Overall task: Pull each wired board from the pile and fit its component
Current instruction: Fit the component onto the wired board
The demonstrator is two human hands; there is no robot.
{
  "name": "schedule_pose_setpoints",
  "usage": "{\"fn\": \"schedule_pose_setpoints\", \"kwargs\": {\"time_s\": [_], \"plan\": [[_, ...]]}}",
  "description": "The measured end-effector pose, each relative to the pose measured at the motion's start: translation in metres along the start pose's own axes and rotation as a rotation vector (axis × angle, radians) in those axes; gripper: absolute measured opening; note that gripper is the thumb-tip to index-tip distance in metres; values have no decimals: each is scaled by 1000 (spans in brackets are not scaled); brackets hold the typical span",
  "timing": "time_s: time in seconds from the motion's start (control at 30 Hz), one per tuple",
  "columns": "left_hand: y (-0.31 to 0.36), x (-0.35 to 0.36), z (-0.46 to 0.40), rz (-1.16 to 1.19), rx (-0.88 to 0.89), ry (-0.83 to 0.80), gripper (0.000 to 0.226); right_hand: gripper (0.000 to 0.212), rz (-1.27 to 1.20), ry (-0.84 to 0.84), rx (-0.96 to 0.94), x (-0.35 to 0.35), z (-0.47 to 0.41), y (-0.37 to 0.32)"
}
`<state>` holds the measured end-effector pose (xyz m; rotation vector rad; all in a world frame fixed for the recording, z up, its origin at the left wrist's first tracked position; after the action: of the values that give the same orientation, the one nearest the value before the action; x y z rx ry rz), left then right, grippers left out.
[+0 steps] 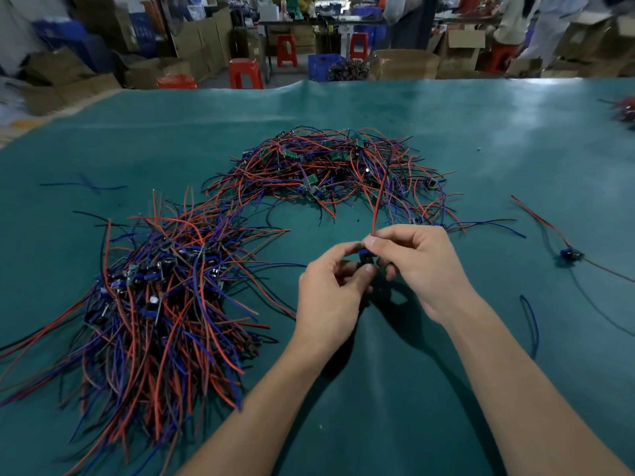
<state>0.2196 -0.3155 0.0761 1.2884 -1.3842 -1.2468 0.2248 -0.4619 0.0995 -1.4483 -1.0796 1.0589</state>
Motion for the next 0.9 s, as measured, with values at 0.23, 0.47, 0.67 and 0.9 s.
{"fn": "schedule_pose_setpoints", "kwargs": {"time_s": [0.23, 0.47, 0.67, 0.9], "plan": [[-3, 1, 1, 56, -52, -17, 22, 18, 13, 132, -46, -5, -2, 0], [1, 14, 4, 35, -41, -126, 27, 24, -54, 487, -153, -68, -6, -14], [3, -1, 3, 78, -23, 32, 24, 24, -525, 873, -54, -117, 13, 1], [4, -12, 3, 108, -5, 115, 11, 17, 44, -74, 106, 11, 9, 0]]}}
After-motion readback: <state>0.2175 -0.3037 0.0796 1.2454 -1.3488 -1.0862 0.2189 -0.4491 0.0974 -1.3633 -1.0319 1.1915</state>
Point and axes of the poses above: each hand's wrist, its own z-axis away from the middle knuckle, its own x-axis out of the palm, y = z × x, the point moved 8 cm from there along -z, towards the middle knuckle
